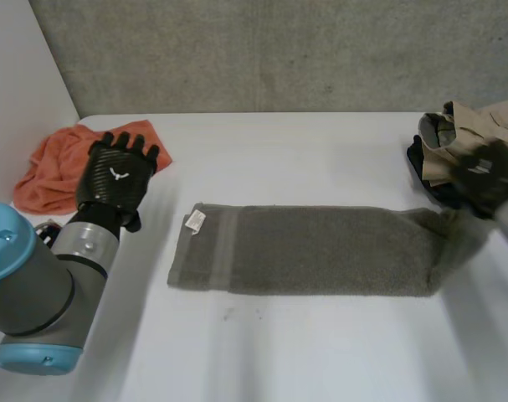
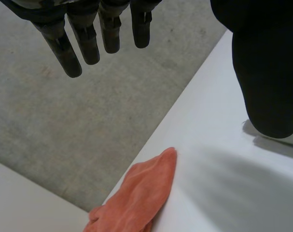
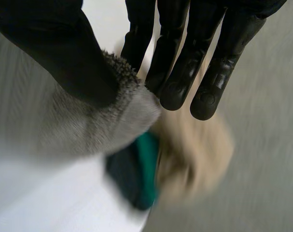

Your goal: Fold the laundry.

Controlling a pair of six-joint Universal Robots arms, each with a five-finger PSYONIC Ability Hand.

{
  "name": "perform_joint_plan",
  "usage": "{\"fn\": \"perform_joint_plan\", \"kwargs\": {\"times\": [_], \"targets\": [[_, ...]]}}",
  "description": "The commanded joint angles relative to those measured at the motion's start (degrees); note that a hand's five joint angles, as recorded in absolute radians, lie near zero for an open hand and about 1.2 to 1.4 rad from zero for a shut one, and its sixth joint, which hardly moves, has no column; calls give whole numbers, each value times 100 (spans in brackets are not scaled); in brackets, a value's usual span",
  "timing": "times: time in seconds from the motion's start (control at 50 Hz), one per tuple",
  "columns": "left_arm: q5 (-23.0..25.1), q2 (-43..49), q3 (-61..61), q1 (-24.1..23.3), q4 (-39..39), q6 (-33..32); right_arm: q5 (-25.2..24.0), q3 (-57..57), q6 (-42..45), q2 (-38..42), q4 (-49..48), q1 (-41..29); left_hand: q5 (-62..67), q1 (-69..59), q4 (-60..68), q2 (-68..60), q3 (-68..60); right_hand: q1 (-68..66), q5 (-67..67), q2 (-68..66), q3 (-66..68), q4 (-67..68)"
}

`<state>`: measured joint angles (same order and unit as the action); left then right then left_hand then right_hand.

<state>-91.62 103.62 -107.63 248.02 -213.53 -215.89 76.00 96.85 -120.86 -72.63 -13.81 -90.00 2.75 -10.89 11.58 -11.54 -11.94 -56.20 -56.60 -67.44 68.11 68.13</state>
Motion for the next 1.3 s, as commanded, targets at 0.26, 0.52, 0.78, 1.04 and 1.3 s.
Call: {"fn": "perform_joint_plan", "kwargs": {"times": [0.26,0.52,0.78,1.04,1.3], "targets": [[12,-272,-267,229,128,222,-1667,-1810,-386,2594,-1493,-4447,-275,89,-158,154,194,-1287,-247,-163,96,94],[21,-220,-48,-25,101,240,107,-1020,-2783,1305,-1090,-3499,-275,89,-158,154,194,4620,5660,5744,-5811,-5813],[-32,185,330,-887,84,222,20,-246,-3814,855,458,-2602,-275,89,-158,154,194,4620,5660,5744,-5811,-5813],[-58,176,251,-1019,101,222,249,106,-3102,1066,423,-1881,-275,89,-158,154,194,-2380,-1340,-1256,1189,1187],[-67,-96,146,-966,136,214,1391,-693,-932,644,247,-2643,-275,89,-158,154,194,-2380,-1340,-1256,1189,1187]]}}
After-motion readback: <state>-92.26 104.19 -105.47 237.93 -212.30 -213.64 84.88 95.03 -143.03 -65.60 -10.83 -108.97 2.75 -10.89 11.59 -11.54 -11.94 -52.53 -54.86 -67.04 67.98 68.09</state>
